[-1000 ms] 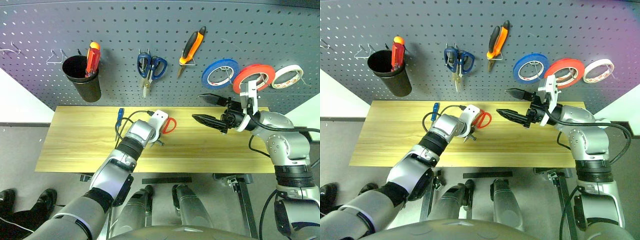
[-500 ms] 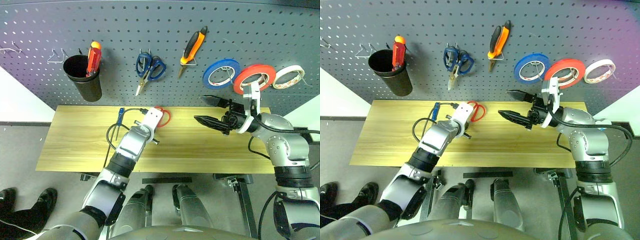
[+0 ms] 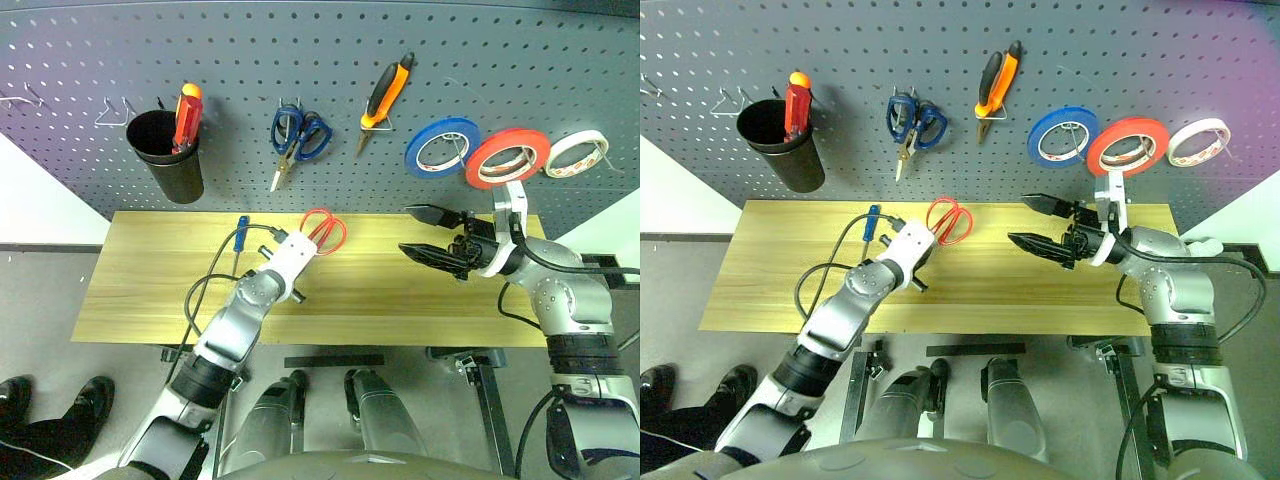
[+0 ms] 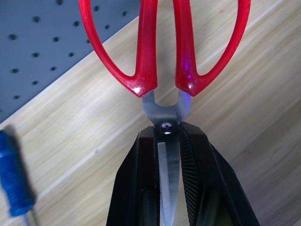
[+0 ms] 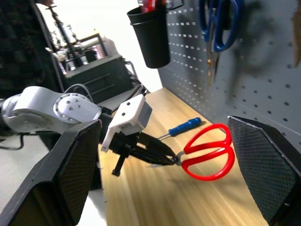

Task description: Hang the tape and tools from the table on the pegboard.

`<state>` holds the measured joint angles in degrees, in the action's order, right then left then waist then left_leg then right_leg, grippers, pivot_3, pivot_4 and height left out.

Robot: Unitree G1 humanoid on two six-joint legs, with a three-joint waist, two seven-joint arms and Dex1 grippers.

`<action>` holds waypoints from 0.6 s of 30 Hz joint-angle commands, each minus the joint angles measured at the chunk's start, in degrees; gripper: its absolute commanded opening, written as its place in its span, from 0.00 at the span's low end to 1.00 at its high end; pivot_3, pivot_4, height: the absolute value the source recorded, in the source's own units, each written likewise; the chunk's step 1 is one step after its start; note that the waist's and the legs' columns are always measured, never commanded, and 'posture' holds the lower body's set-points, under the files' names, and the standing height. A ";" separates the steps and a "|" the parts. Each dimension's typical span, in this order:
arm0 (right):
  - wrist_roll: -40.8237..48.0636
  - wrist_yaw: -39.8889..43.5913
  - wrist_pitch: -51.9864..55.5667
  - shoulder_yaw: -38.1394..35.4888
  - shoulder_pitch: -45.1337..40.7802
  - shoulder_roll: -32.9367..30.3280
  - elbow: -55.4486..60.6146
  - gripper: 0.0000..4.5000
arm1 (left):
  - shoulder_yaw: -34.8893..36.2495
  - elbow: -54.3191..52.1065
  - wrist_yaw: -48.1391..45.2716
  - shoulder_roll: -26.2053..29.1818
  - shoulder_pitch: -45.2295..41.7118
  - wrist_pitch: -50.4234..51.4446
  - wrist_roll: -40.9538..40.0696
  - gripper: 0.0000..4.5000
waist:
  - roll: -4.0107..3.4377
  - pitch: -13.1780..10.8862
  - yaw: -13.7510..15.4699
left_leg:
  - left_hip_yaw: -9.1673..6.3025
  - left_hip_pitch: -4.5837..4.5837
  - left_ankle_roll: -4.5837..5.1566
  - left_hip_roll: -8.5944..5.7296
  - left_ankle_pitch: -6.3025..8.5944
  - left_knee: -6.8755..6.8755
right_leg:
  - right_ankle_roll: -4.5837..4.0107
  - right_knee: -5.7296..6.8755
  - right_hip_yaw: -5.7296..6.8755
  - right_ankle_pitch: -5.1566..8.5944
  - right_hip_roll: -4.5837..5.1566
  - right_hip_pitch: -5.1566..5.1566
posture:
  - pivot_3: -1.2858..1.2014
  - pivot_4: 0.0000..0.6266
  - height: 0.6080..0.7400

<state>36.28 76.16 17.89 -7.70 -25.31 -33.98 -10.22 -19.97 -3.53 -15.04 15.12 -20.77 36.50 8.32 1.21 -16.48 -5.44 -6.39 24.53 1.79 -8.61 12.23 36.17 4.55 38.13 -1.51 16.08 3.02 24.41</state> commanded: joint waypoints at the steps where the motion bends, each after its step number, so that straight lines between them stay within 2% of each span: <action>1: 0.77 3.43 -1.73 -1.82 0.40 -1.12 -1.16 1.00 | -0.05 -4.56 -0.09 1.09 2.15 -4.36 1.58 0.06 | 0.00 0.00 0.06 | 0.00 0.00 0.00 0.00 0.00 0.00 | 0.00 0.00 0.00 0.00 0.01 0.00 | 0.43 0.47 1.00; 9: -0.41 8.45 -4.39 -1.37 1.37 -2.06 -4.67 1.00 | -0.49 -10.61 0.69 3.42 9.15 -10.50 4.63 0.06 | -0.03 0.02 -0.09 | 0.01 -0.01 0.00 0.00 0.00 -0.01 | 0.00 0.00 0.00 0.00 0.00 0.00 | 0.43 0.46 1.00; 18: -0.44 11.25 -6.30 -2.51 1.20 -2.30 -6.66 1.00 | 2.47 -11.43 5.30 7.35 14.88 -26.22 9.45 0.06 | -0.07 0.04 -0.04 | 0.03 -0.02 -0.01 0.01 0.00 0.02 | -0.03 0.01 0.01 -0.05 0.02 -0.01 | 0.43 0.42 1.00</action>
<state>35.09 86.14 12.96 -8.50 -24.08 -35.06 -16.93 -19.06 -12.40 -10.70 22.03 -6.61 14.01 16.92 1.14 -16.43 -5.49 -6.36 24.51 1.78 -8.59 12.23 36.18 4.52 38.14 -1.50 16.04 3.04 24.40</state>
